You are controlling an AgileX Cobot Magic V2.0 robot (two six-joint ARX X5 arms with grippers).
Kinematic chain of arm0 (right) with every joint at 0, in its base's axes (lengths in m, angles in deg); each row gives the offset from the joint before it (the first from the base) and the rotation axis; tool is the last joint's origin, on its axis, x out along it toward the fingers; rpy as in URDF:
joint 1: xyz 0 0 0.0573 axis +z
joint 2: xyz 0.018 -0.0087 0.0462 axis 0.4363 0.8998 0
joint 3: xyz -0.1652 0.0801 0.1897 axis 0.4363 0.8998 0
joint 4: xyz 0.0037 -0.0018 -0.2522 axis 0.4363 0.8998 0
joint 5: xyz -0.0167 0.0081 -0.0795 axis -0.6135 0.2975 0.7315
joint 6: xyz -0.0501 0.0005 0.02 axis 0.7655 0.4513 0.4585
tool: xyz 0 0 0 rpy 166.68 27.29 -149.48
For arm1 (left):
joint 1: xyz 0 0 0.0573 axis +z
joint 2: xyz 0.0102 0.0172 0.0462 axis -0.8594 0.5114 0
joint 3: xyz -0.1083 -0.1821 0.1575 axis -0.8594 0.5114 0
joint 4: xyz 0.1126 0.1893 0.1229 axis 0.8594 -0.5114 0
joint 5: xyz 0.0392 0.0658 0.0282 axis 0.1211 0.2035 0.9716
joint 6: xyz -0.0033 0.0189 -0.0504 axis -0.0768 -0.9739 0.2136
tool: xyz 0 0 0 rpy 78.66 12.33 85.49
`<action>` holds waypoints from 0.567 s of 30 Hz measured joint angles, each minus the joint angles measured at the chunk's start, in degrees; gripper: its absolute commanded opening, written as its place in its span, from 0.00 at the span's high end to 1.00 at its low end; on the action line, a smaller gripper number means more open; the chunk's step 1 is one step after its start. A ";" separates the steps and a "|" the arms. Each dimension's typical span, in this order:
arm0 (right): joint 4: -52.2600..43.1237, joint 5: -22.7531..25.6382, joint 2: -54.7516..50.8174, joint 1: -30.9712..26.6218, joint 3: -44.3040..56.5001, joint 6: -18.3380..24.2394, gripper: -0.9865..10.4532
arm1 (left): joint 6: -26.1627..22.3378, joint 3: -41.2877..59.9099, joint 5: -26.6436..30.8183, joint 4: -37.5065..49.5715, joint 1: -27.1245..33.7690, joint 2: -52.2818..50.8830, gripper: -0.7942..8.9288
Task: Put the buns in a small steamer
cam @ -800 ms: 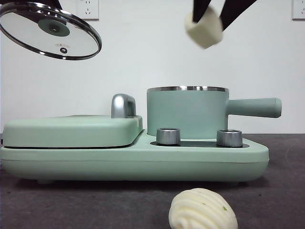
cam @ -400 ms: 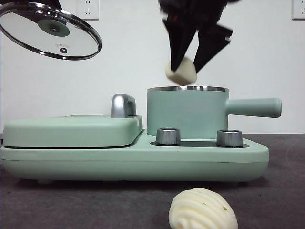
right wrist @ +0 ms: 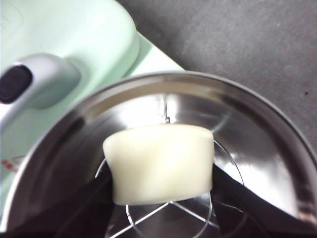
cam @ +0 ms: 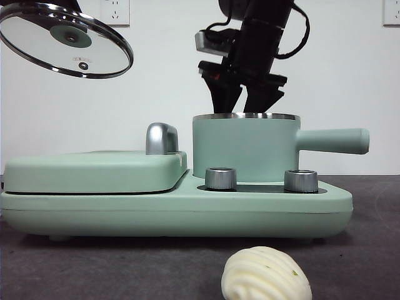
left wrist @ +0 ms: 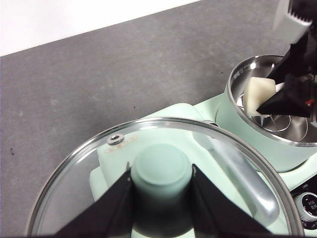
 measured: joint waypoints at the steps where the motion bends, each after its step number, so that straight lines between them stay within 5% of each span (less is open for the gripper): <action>1: 0.00 0.13 0.59 0.00 0.00 0.09 0.67 | 0.00 0.00 -0.02 0.09 0.00 0.00 0.90; 10: -0.48 1.42 1.66 -0.04 0.00 1.16 0.54 | 0.00 0.00 -0.02 0.87 0.00 0.00 0.90; 17: 2.99 1.38 -4.09 0.02 -3.04 0.90 0.54 | 0.02 0.00 0.00 0.85 0.00 0.00 0.90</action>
